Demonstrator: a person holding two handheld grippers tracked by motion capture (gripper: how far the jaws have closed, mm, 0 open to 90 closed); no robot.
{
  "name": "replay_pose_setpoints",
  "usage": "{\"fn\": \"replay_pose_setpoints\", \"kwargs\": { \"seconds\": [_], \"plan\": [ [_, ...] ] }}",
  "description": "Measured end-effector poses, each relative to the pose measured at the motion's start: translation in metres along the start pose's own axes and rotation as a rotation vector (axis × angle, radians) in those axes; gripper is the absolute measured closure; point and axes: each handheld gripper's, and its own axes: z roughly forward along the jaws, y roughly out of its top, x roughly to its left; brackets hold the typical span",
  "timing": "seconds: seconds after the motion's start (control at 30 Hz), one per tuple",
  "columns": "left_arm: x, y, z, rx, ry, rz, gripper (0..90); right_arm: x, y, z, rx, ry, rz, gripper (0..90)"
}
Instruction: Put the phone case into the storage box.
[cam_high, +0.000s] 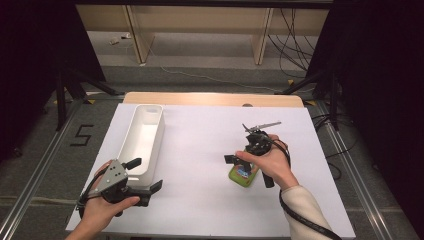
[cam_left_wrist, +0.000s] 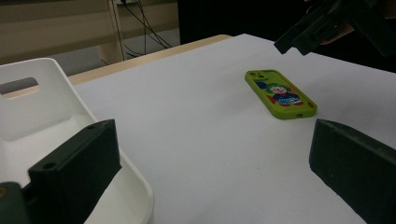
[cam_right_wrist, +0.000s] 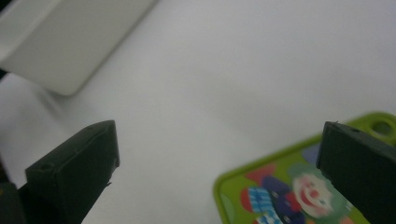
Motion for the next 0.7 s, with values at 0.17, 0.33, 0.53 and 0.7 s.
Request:
{"fn": "replay_pose_setpoints", "kwargs": {
  "seconds": [0.17, 0.33, 0.53, 0.7],
  "plan": [
    [-0.001, 0.0, 0.001, 0.002, -0.005, 0.001, 1.4, -0.002, -0.003, 0.002, 0.085, -0.211, 0.057, 0.4],
    [-0.003, 0.001, 0.001, 0.0, -0.017, -0.001, 1.4, -0.015, -0.001, 0.01, 0.141, -0.393, 0.239, 0.4],
    [-0.009, 0.001, 0.001, -0.002, -0.055, 0.01, 1.4, -0.027, 0.002, 0.026, 0.213, -0.5, 0.387, 0.4],
    [-0.014, 0.001, 0.001, 0.002, -0.083, 0.019, 1.4, -0.03, 0.014, 0.029, 0.246, -0.514, 0.482, 0.5]
  ]
}}
